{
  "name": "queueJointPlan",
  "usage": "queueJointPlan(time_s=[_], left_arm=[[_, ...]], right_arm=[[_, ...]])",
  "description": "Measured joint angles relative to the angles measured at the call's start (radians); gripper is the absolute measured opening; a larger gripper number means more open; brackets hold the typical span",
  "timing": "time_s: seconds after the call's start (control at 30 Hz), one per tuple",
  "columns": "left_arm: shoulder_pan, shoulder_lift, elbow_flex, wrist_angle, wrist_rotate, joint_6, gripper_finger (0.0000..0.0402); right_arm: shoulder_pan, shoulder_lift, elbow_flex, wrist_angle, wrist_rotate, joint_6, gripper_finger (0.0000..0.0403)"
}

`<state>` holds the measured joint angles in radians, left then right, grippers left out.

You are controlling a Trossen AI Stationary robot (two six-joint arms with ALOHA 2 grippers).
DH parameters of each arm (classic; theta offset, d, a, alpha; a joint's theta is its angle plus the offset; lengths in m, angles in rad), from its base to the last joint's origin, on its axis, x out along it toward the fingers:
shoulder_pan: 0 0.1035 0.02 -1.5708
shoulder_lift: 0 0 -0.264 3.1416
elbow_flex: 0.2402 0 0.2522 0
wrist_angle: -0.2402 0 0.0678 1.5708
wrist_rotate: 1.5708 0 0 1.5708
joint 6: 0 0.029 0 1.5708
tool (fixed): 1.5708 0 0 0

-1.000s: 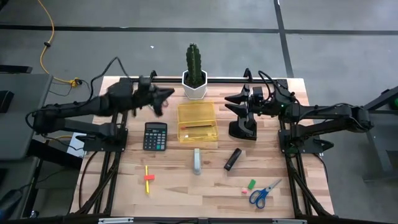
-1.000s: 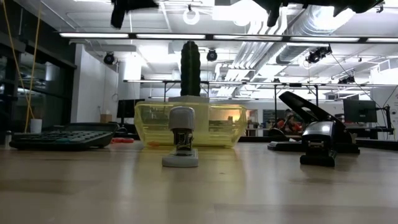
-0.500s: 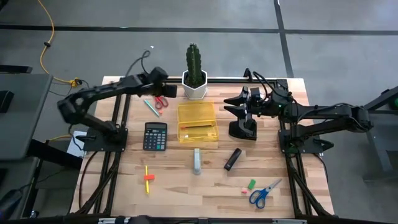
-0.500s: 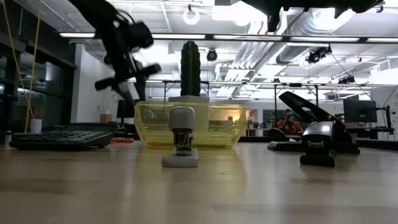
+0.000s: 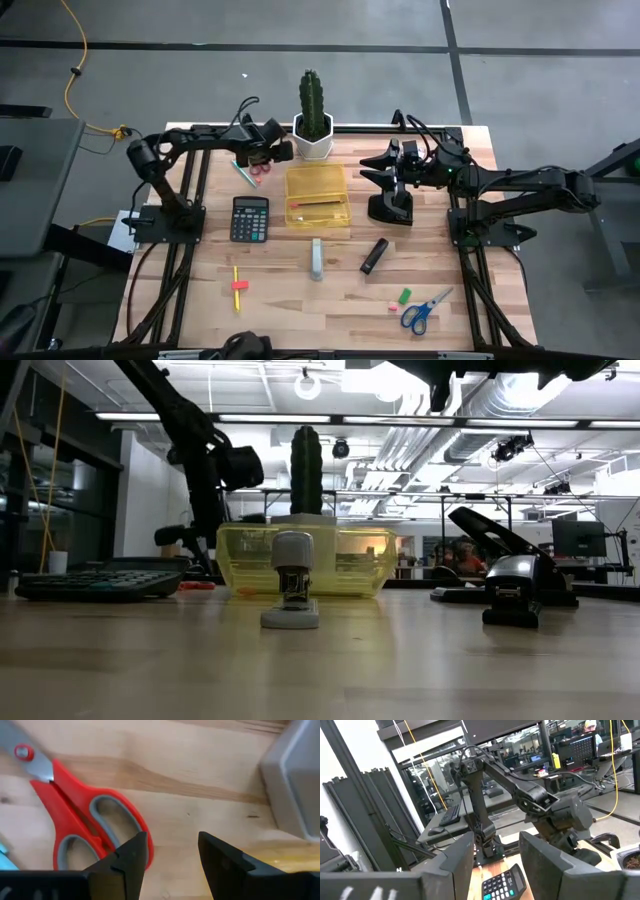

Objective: Pick & place school supplies into a supply box
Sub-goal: Put the red scissors into the yellow supply box

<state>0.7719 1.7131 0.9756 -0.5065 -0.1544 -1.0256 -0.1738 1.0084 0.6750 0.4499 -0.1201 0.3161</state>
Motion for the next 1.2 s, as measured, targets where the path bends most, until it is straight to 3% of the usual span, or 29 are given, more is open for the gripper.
queueJointPlan(time_s=[0.7,0.8,1.03,1.2], left_arm=[[-0.023,0.102,0.004,-0.017,-0.053,-0.088,0.0159],[-0.021,0.103,0.003,-0.024,-0.049,-0.063,0.013],[-0.017,0.103,0.003,-0.061,-0.053,-0.003,0.0014],[-0.017,0.097,0.002,-0.065,-0.053,0.004,0.0021]], right_arm=[[0.0,0.0,0.0,-0.028,0.004,-0.002,0.0151],[0.0,0.0,0.0,-0.029,0.012,-0.002,0.0151],[0.0,0.0,0.0,-0.046,0.026,-0.002,0.0151],[0.0,0.0,0.0,-0.044,0.026,-0.001,0.0151]])
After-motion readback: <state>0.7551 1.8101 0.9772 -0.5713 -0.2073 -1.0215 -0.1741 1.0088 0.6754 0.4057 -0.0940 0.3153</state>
